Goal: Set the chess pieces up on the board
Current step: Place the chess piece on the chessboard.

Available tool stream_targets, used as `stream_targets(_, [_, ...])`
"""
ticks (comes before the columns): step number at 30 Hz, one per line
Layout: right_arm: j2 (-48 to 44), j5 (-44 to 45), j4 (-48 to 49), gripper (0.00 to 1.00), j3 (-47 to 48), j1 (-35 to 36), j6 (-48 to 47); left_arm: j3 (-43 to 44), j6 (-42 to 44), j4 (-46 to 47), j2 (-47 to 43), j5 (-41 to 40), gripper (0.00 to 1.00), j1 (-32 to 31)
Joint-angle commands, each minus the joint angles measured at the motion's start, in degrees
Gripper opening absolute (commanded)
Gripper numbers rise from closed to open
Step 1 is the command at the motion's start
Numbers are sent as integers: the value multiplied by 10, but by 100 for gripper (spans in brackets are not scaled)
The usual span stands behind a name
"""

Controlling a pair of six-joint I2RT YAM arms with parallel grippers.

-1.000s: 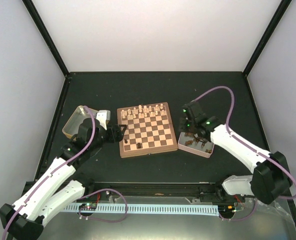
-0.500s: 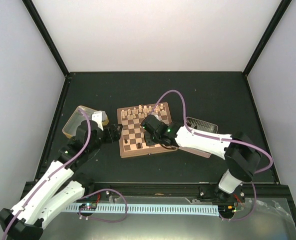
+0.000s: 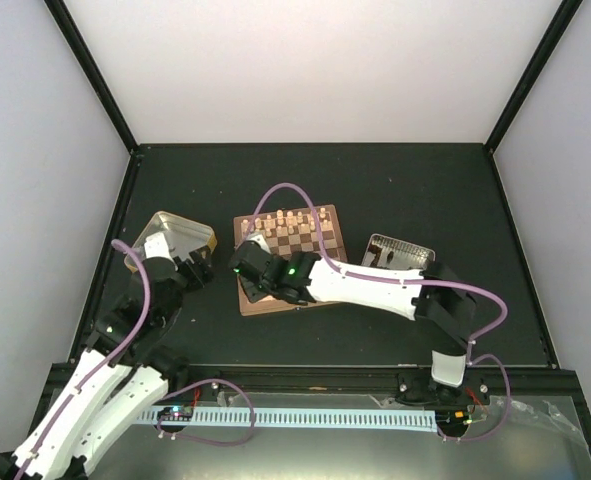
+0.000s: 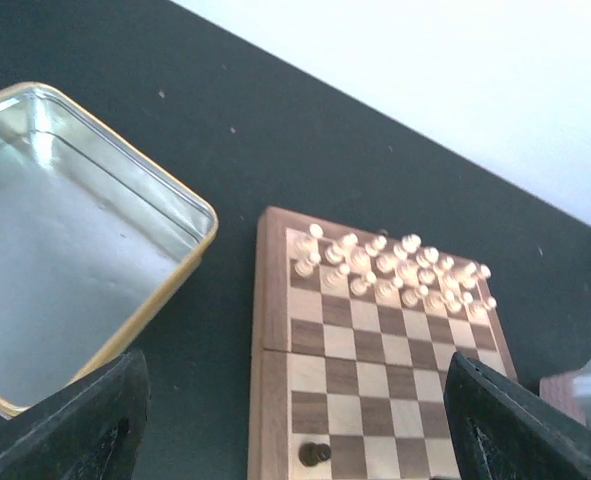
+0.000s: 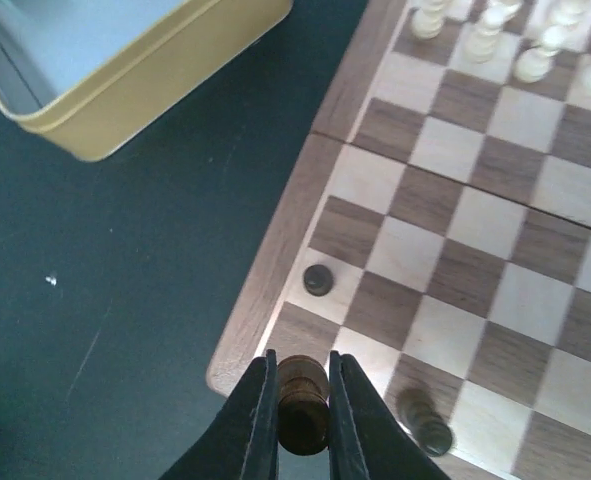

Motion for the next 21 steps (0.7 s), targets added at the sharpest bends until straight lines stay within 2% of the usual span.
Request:
stream_targets(1, [40, -10, -19, 6, 26, 11, -24, 23, -26, -40, -32, -72, 82, 5])
stream_targets(7, [86, -29, -23, 7, 42, 14, -32, 20, -34, -42, -49, -79, 82, 5])
stream_targets(21, [149, -13, -28, 7, 81, 14, -34, 20, -27, -42, -49, -74, 82, 5])
